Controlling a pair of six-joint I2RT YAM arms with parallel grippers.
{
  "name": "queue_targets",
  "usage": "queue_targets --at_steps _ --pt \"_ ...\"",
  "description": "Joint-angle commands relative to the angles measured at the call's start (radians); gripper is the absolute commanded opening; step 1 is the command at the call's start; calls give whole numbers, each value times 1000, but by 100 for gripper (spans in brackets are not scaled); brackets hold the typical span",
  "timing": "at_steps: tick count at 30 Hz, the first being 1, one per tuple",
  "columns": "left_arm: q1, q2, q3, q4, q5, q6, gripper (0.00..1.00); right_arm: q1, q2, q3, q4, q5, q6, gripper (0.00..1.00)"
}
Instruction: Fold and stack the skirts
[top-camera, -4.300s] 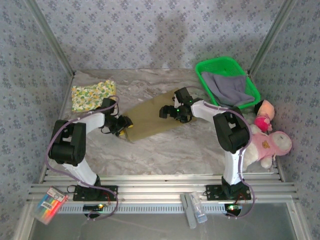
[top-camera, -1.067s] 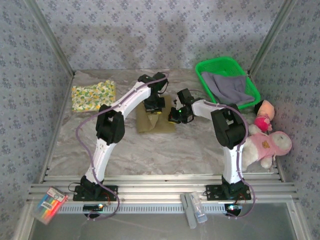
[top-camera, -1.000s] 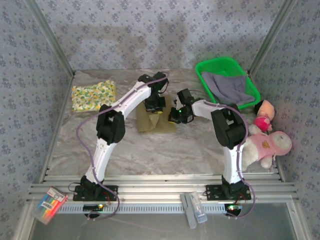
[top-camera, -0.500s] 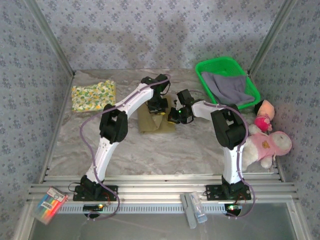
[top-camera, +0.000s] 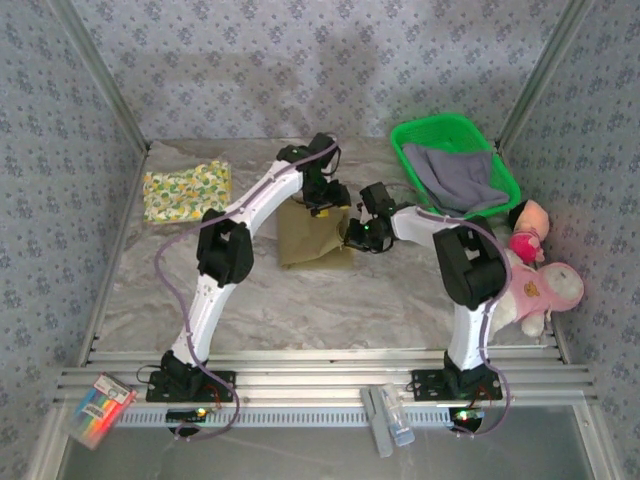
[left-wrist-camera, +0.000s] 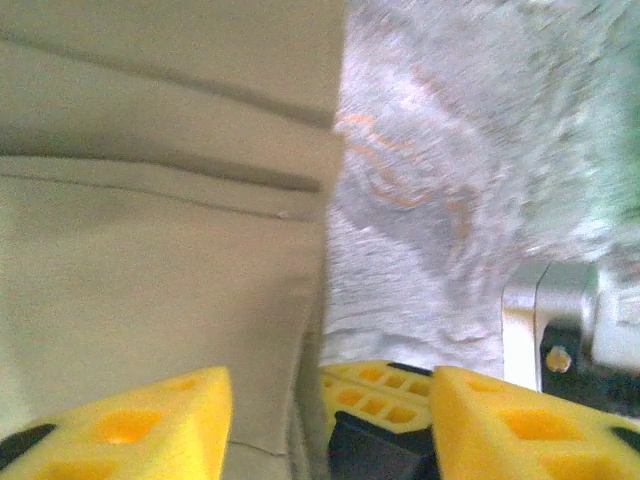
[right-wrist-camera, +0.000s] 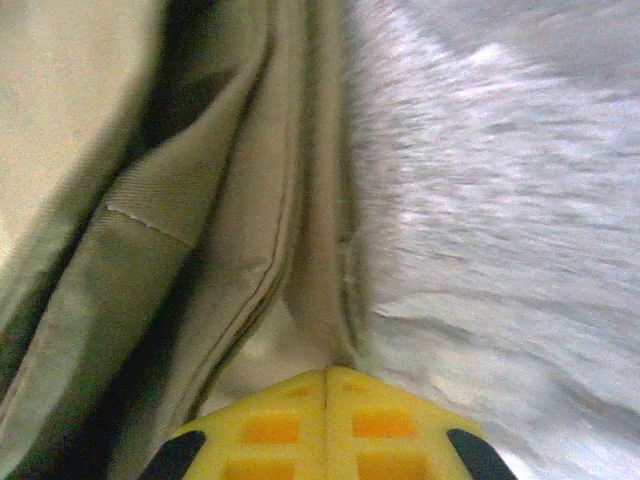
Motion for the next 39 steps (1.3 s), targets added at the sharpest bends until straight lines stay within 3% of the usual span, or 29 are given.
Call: queue_targets --at_steps 1,6,11,16,20,21,23,25,27,29,33,39 --pt "24 -108 35 22 40 25 63 -15 -118 -52 -1 134 40 12" --pt "86 -156 -34 17 -6 109 78 -3 -283 -171 114 253 47 18" --pt "172 -101 -50 42 134 225 93 50 -321 -188 247 28 -104 19" --pt "232 26 36 34 219 274 99 134 -194 -108 206 -111 -169 37" --pt "249 98 54 49 285 267 99 119 -80 -78 203 -238 -106 53" --pt "247 105 50 54 299 267 100 115 -58 -67 184 -245 -101 55" --pt "241 118 30 62 311 272 99 104 -29 -52 139 -229 -104 75" --pt "241 122 -3 67 289 268 99 89 -18 -54 120 -223 -101 80" --pt "242 114 -53 72 256 259 99 61 -10 -60 114 -222 -95 85" --pt "245 85 -138 92 234 246 99 25 3 -65 108 -223 -119 100" --pt "238 -29 -425 246 268 160 100 -44 41 -16 53 -252 -293 100" --pt "164 -351 -891 525 269 -50 100 -148 86 203 -145 -322 -585 100"
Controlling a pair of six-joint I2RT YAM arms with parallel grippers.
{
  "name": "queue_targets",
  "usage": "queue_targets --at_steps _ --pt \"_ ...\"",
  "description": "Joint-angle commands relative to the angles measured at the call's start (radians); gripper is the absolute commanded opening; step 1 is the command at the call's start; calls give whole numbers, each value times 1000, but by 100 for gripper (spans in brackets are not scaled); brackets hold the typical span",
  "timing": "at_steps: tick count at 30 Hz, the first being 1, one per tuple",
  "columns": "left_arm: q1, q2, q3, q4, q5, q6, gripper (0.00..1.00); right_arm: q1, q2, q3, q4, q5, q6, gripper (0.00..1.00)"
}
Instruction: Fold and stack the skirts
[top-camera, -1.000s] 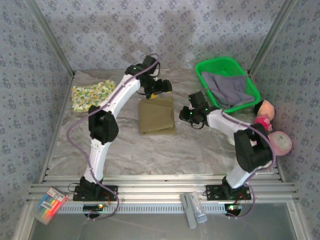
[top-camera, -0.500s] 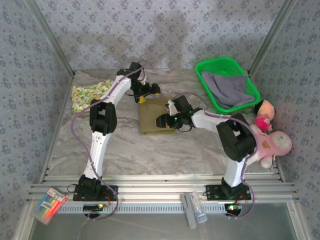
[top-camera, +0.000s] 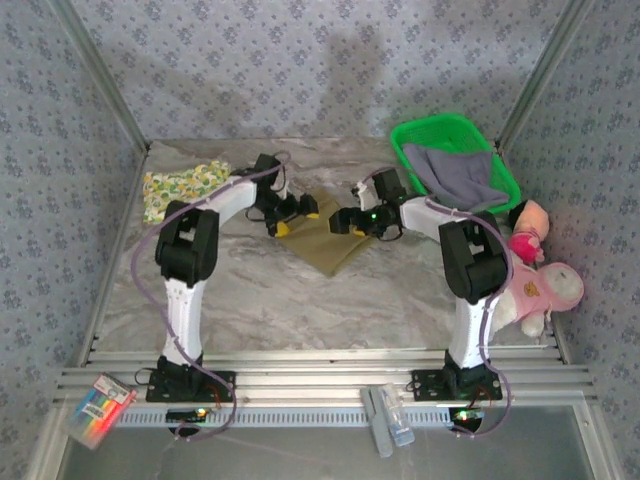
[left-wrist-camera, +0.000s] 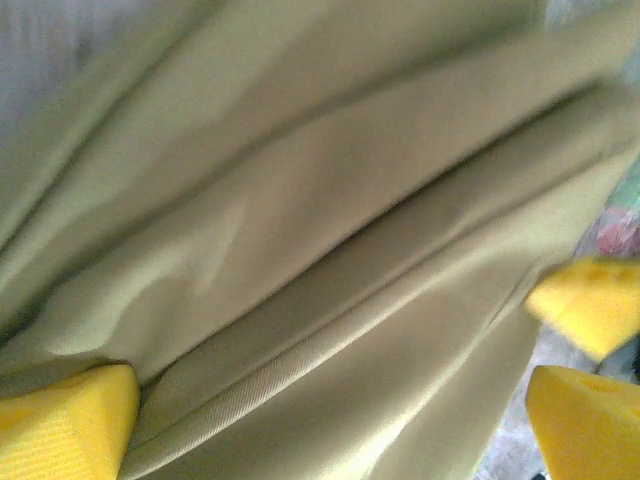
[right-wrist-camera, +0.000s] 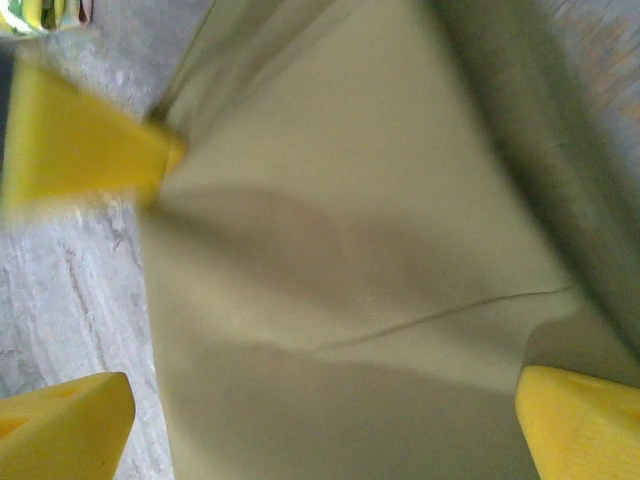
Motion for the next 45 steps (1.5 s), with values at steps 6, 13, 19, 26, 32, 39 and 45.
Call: queue_targets --at_steps 6,13,19,26,32,39,45 --pt "-131 -273 -235 113 -74 -183 100 -116 -96 45 -97 86 -79 100" --pt "-134 -158 30 -131 -312 185 79 -119 -129 -90 10 58 211 72" --pt "-122 -2 199 -190 -326 330 67 -78 -83 -111 39 104 273 54" --pt "-120 88 265 -194 -281 346 57 -55 -26 -103 60 59 260 46" --pt "-114 115 249 -179 -248 322 22 -43 -37 -113 88 35 220 29" --pt "-52 -28 38 33 -235 189 0 -68 -69 -97 109 47 196 0" --pt "-27 32 -9 79 -226 114 0 -77 84 47 17 81 107 0"
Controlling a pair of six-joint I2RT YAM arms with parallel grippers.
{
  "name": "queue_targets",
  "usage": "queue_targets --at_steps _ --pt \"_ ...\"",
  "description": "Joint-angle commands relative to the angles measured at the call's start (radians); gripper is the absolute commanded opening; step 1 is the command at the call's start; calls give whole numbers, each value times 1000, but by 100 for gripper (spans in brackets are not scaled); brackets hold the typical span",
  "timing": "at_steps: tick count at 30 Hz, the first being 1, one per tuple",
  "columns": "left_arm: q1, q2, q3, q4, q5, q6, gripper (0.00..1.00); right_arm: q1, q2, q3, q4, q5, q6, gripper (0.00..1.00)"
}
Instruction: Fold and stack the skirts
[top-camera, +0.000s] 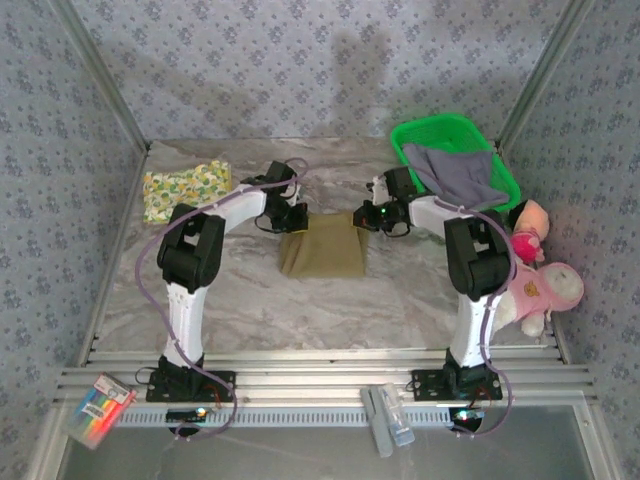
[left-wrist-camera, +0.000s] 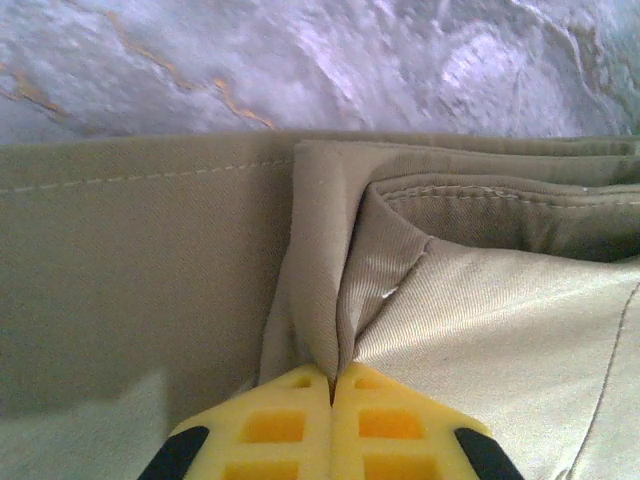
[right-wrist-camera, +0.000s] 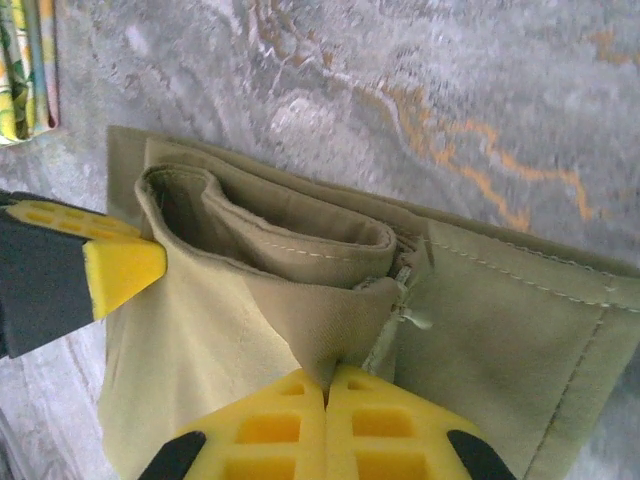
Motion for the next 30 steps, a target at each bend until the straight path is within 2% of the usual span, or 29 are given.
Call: queue_targets --at_steps 1,4,7,11,13,14,16,18,22,24,28,30 --pt "20 23 -9 2 -26 -58 0 -27 69 85 -77 46 -78 0" --pt "18 27 -17 10 -34 -67 0 -30 74 121 -92 51 -98 6" --pt "18 29 -24 14 -49 -78 0 -35 62 146 -123 121 -116 11" --pt "19 37 -21 15 -45 -94 0 -28 23 161 -206 219 -111 33" --pt "19 40 -19 14 -43 -97 0 -15 -29 126 -195 246 -92 37" --pt "19 41 -19 14 -43 -98 0 -4 -59 100 -188 271 -84 36" --pt "19 44 -18 12 -43 -99 0 22 -105 55 -179 293 -62 25" --pt "20 43 -16 12 -41 -99 0 50 -130 18 -160 248 -33 15" --pt "21 36 -10 2 -38 -93 0 118 -155 -56 -77 245 75 7" --pt "21 31 -10 -3 -39 -90 0 155 -157 -97 -12 272 121 0" --pt "21 16 4 -33 -26 -86 5 198 -99 -98 -33 332 159 0" --pt "19 -11 7 -46 -15 -86 16 201 -76 -115 -47 353 184 0"
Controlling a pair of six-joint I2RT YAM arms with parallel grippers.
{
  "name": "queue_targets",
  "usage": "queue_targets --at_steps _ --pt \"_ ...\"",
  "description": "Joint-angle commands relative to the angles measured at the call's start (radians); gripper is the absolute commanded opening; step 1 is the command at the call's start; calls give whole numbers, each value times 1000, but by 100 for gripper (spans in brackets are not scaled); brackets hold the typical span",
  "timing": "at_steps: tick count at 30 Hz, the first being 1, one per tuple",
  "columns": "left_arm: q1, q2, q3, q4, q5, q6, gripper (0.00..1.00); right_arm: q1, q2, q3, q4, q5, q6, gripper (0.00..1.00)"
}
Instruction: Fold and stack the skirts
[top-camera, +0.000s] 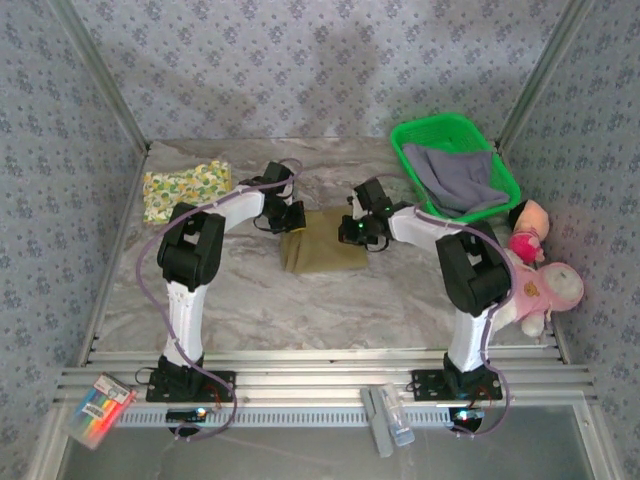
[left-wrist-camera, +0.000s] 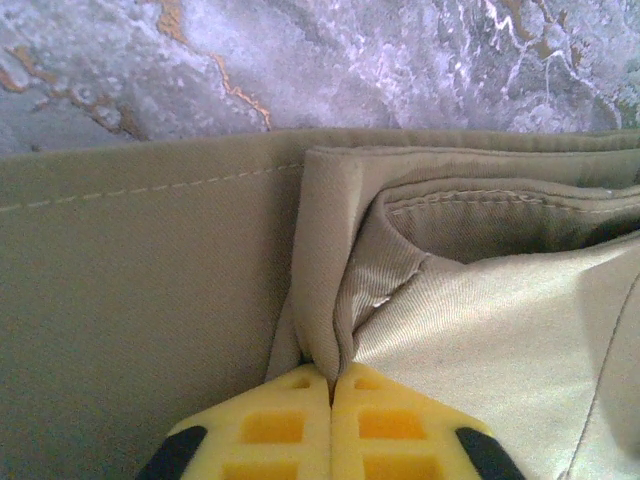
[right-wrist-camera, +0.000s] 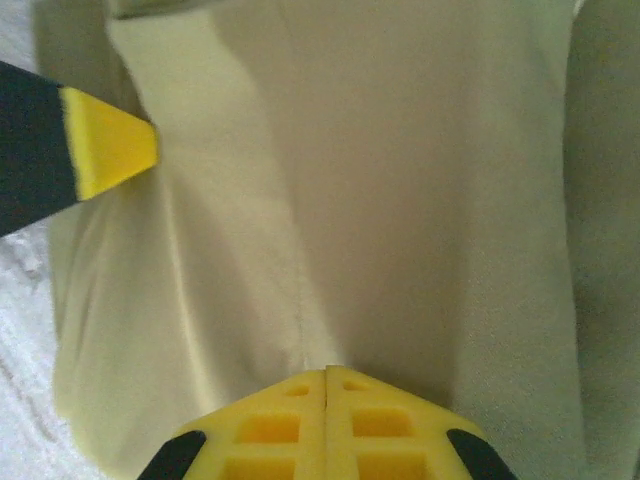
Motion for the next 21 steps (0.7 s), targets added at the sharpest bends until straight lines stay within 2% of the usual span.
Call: queue_targets --at_steps 1,5,7,9,11,16,21 --pt "7 -39 15 -81 2 5 21 -3 44 -42 -2 64 75 0" --pt "8 -122 3 -114 -1 27 48 -1 63 -49 -16 69 98 0" --pt "11 -171 -24 -122 -7 40 65 4 67 -55 -16 86 107 0" --pt "15 -223 -67 -126 -21 54 87 10 68 -58 -16 99 115 0" --pt "22 -261 -111 -138 -55 71 100 16 72 -62 -14 104 121 0" --pt "64 -267 -204 -151 -54 88 100 29 90 -71 1 89 126 0" --pt "71 -241 -266 -46 68 87 100 38 109 -57 -5 80 126 0"
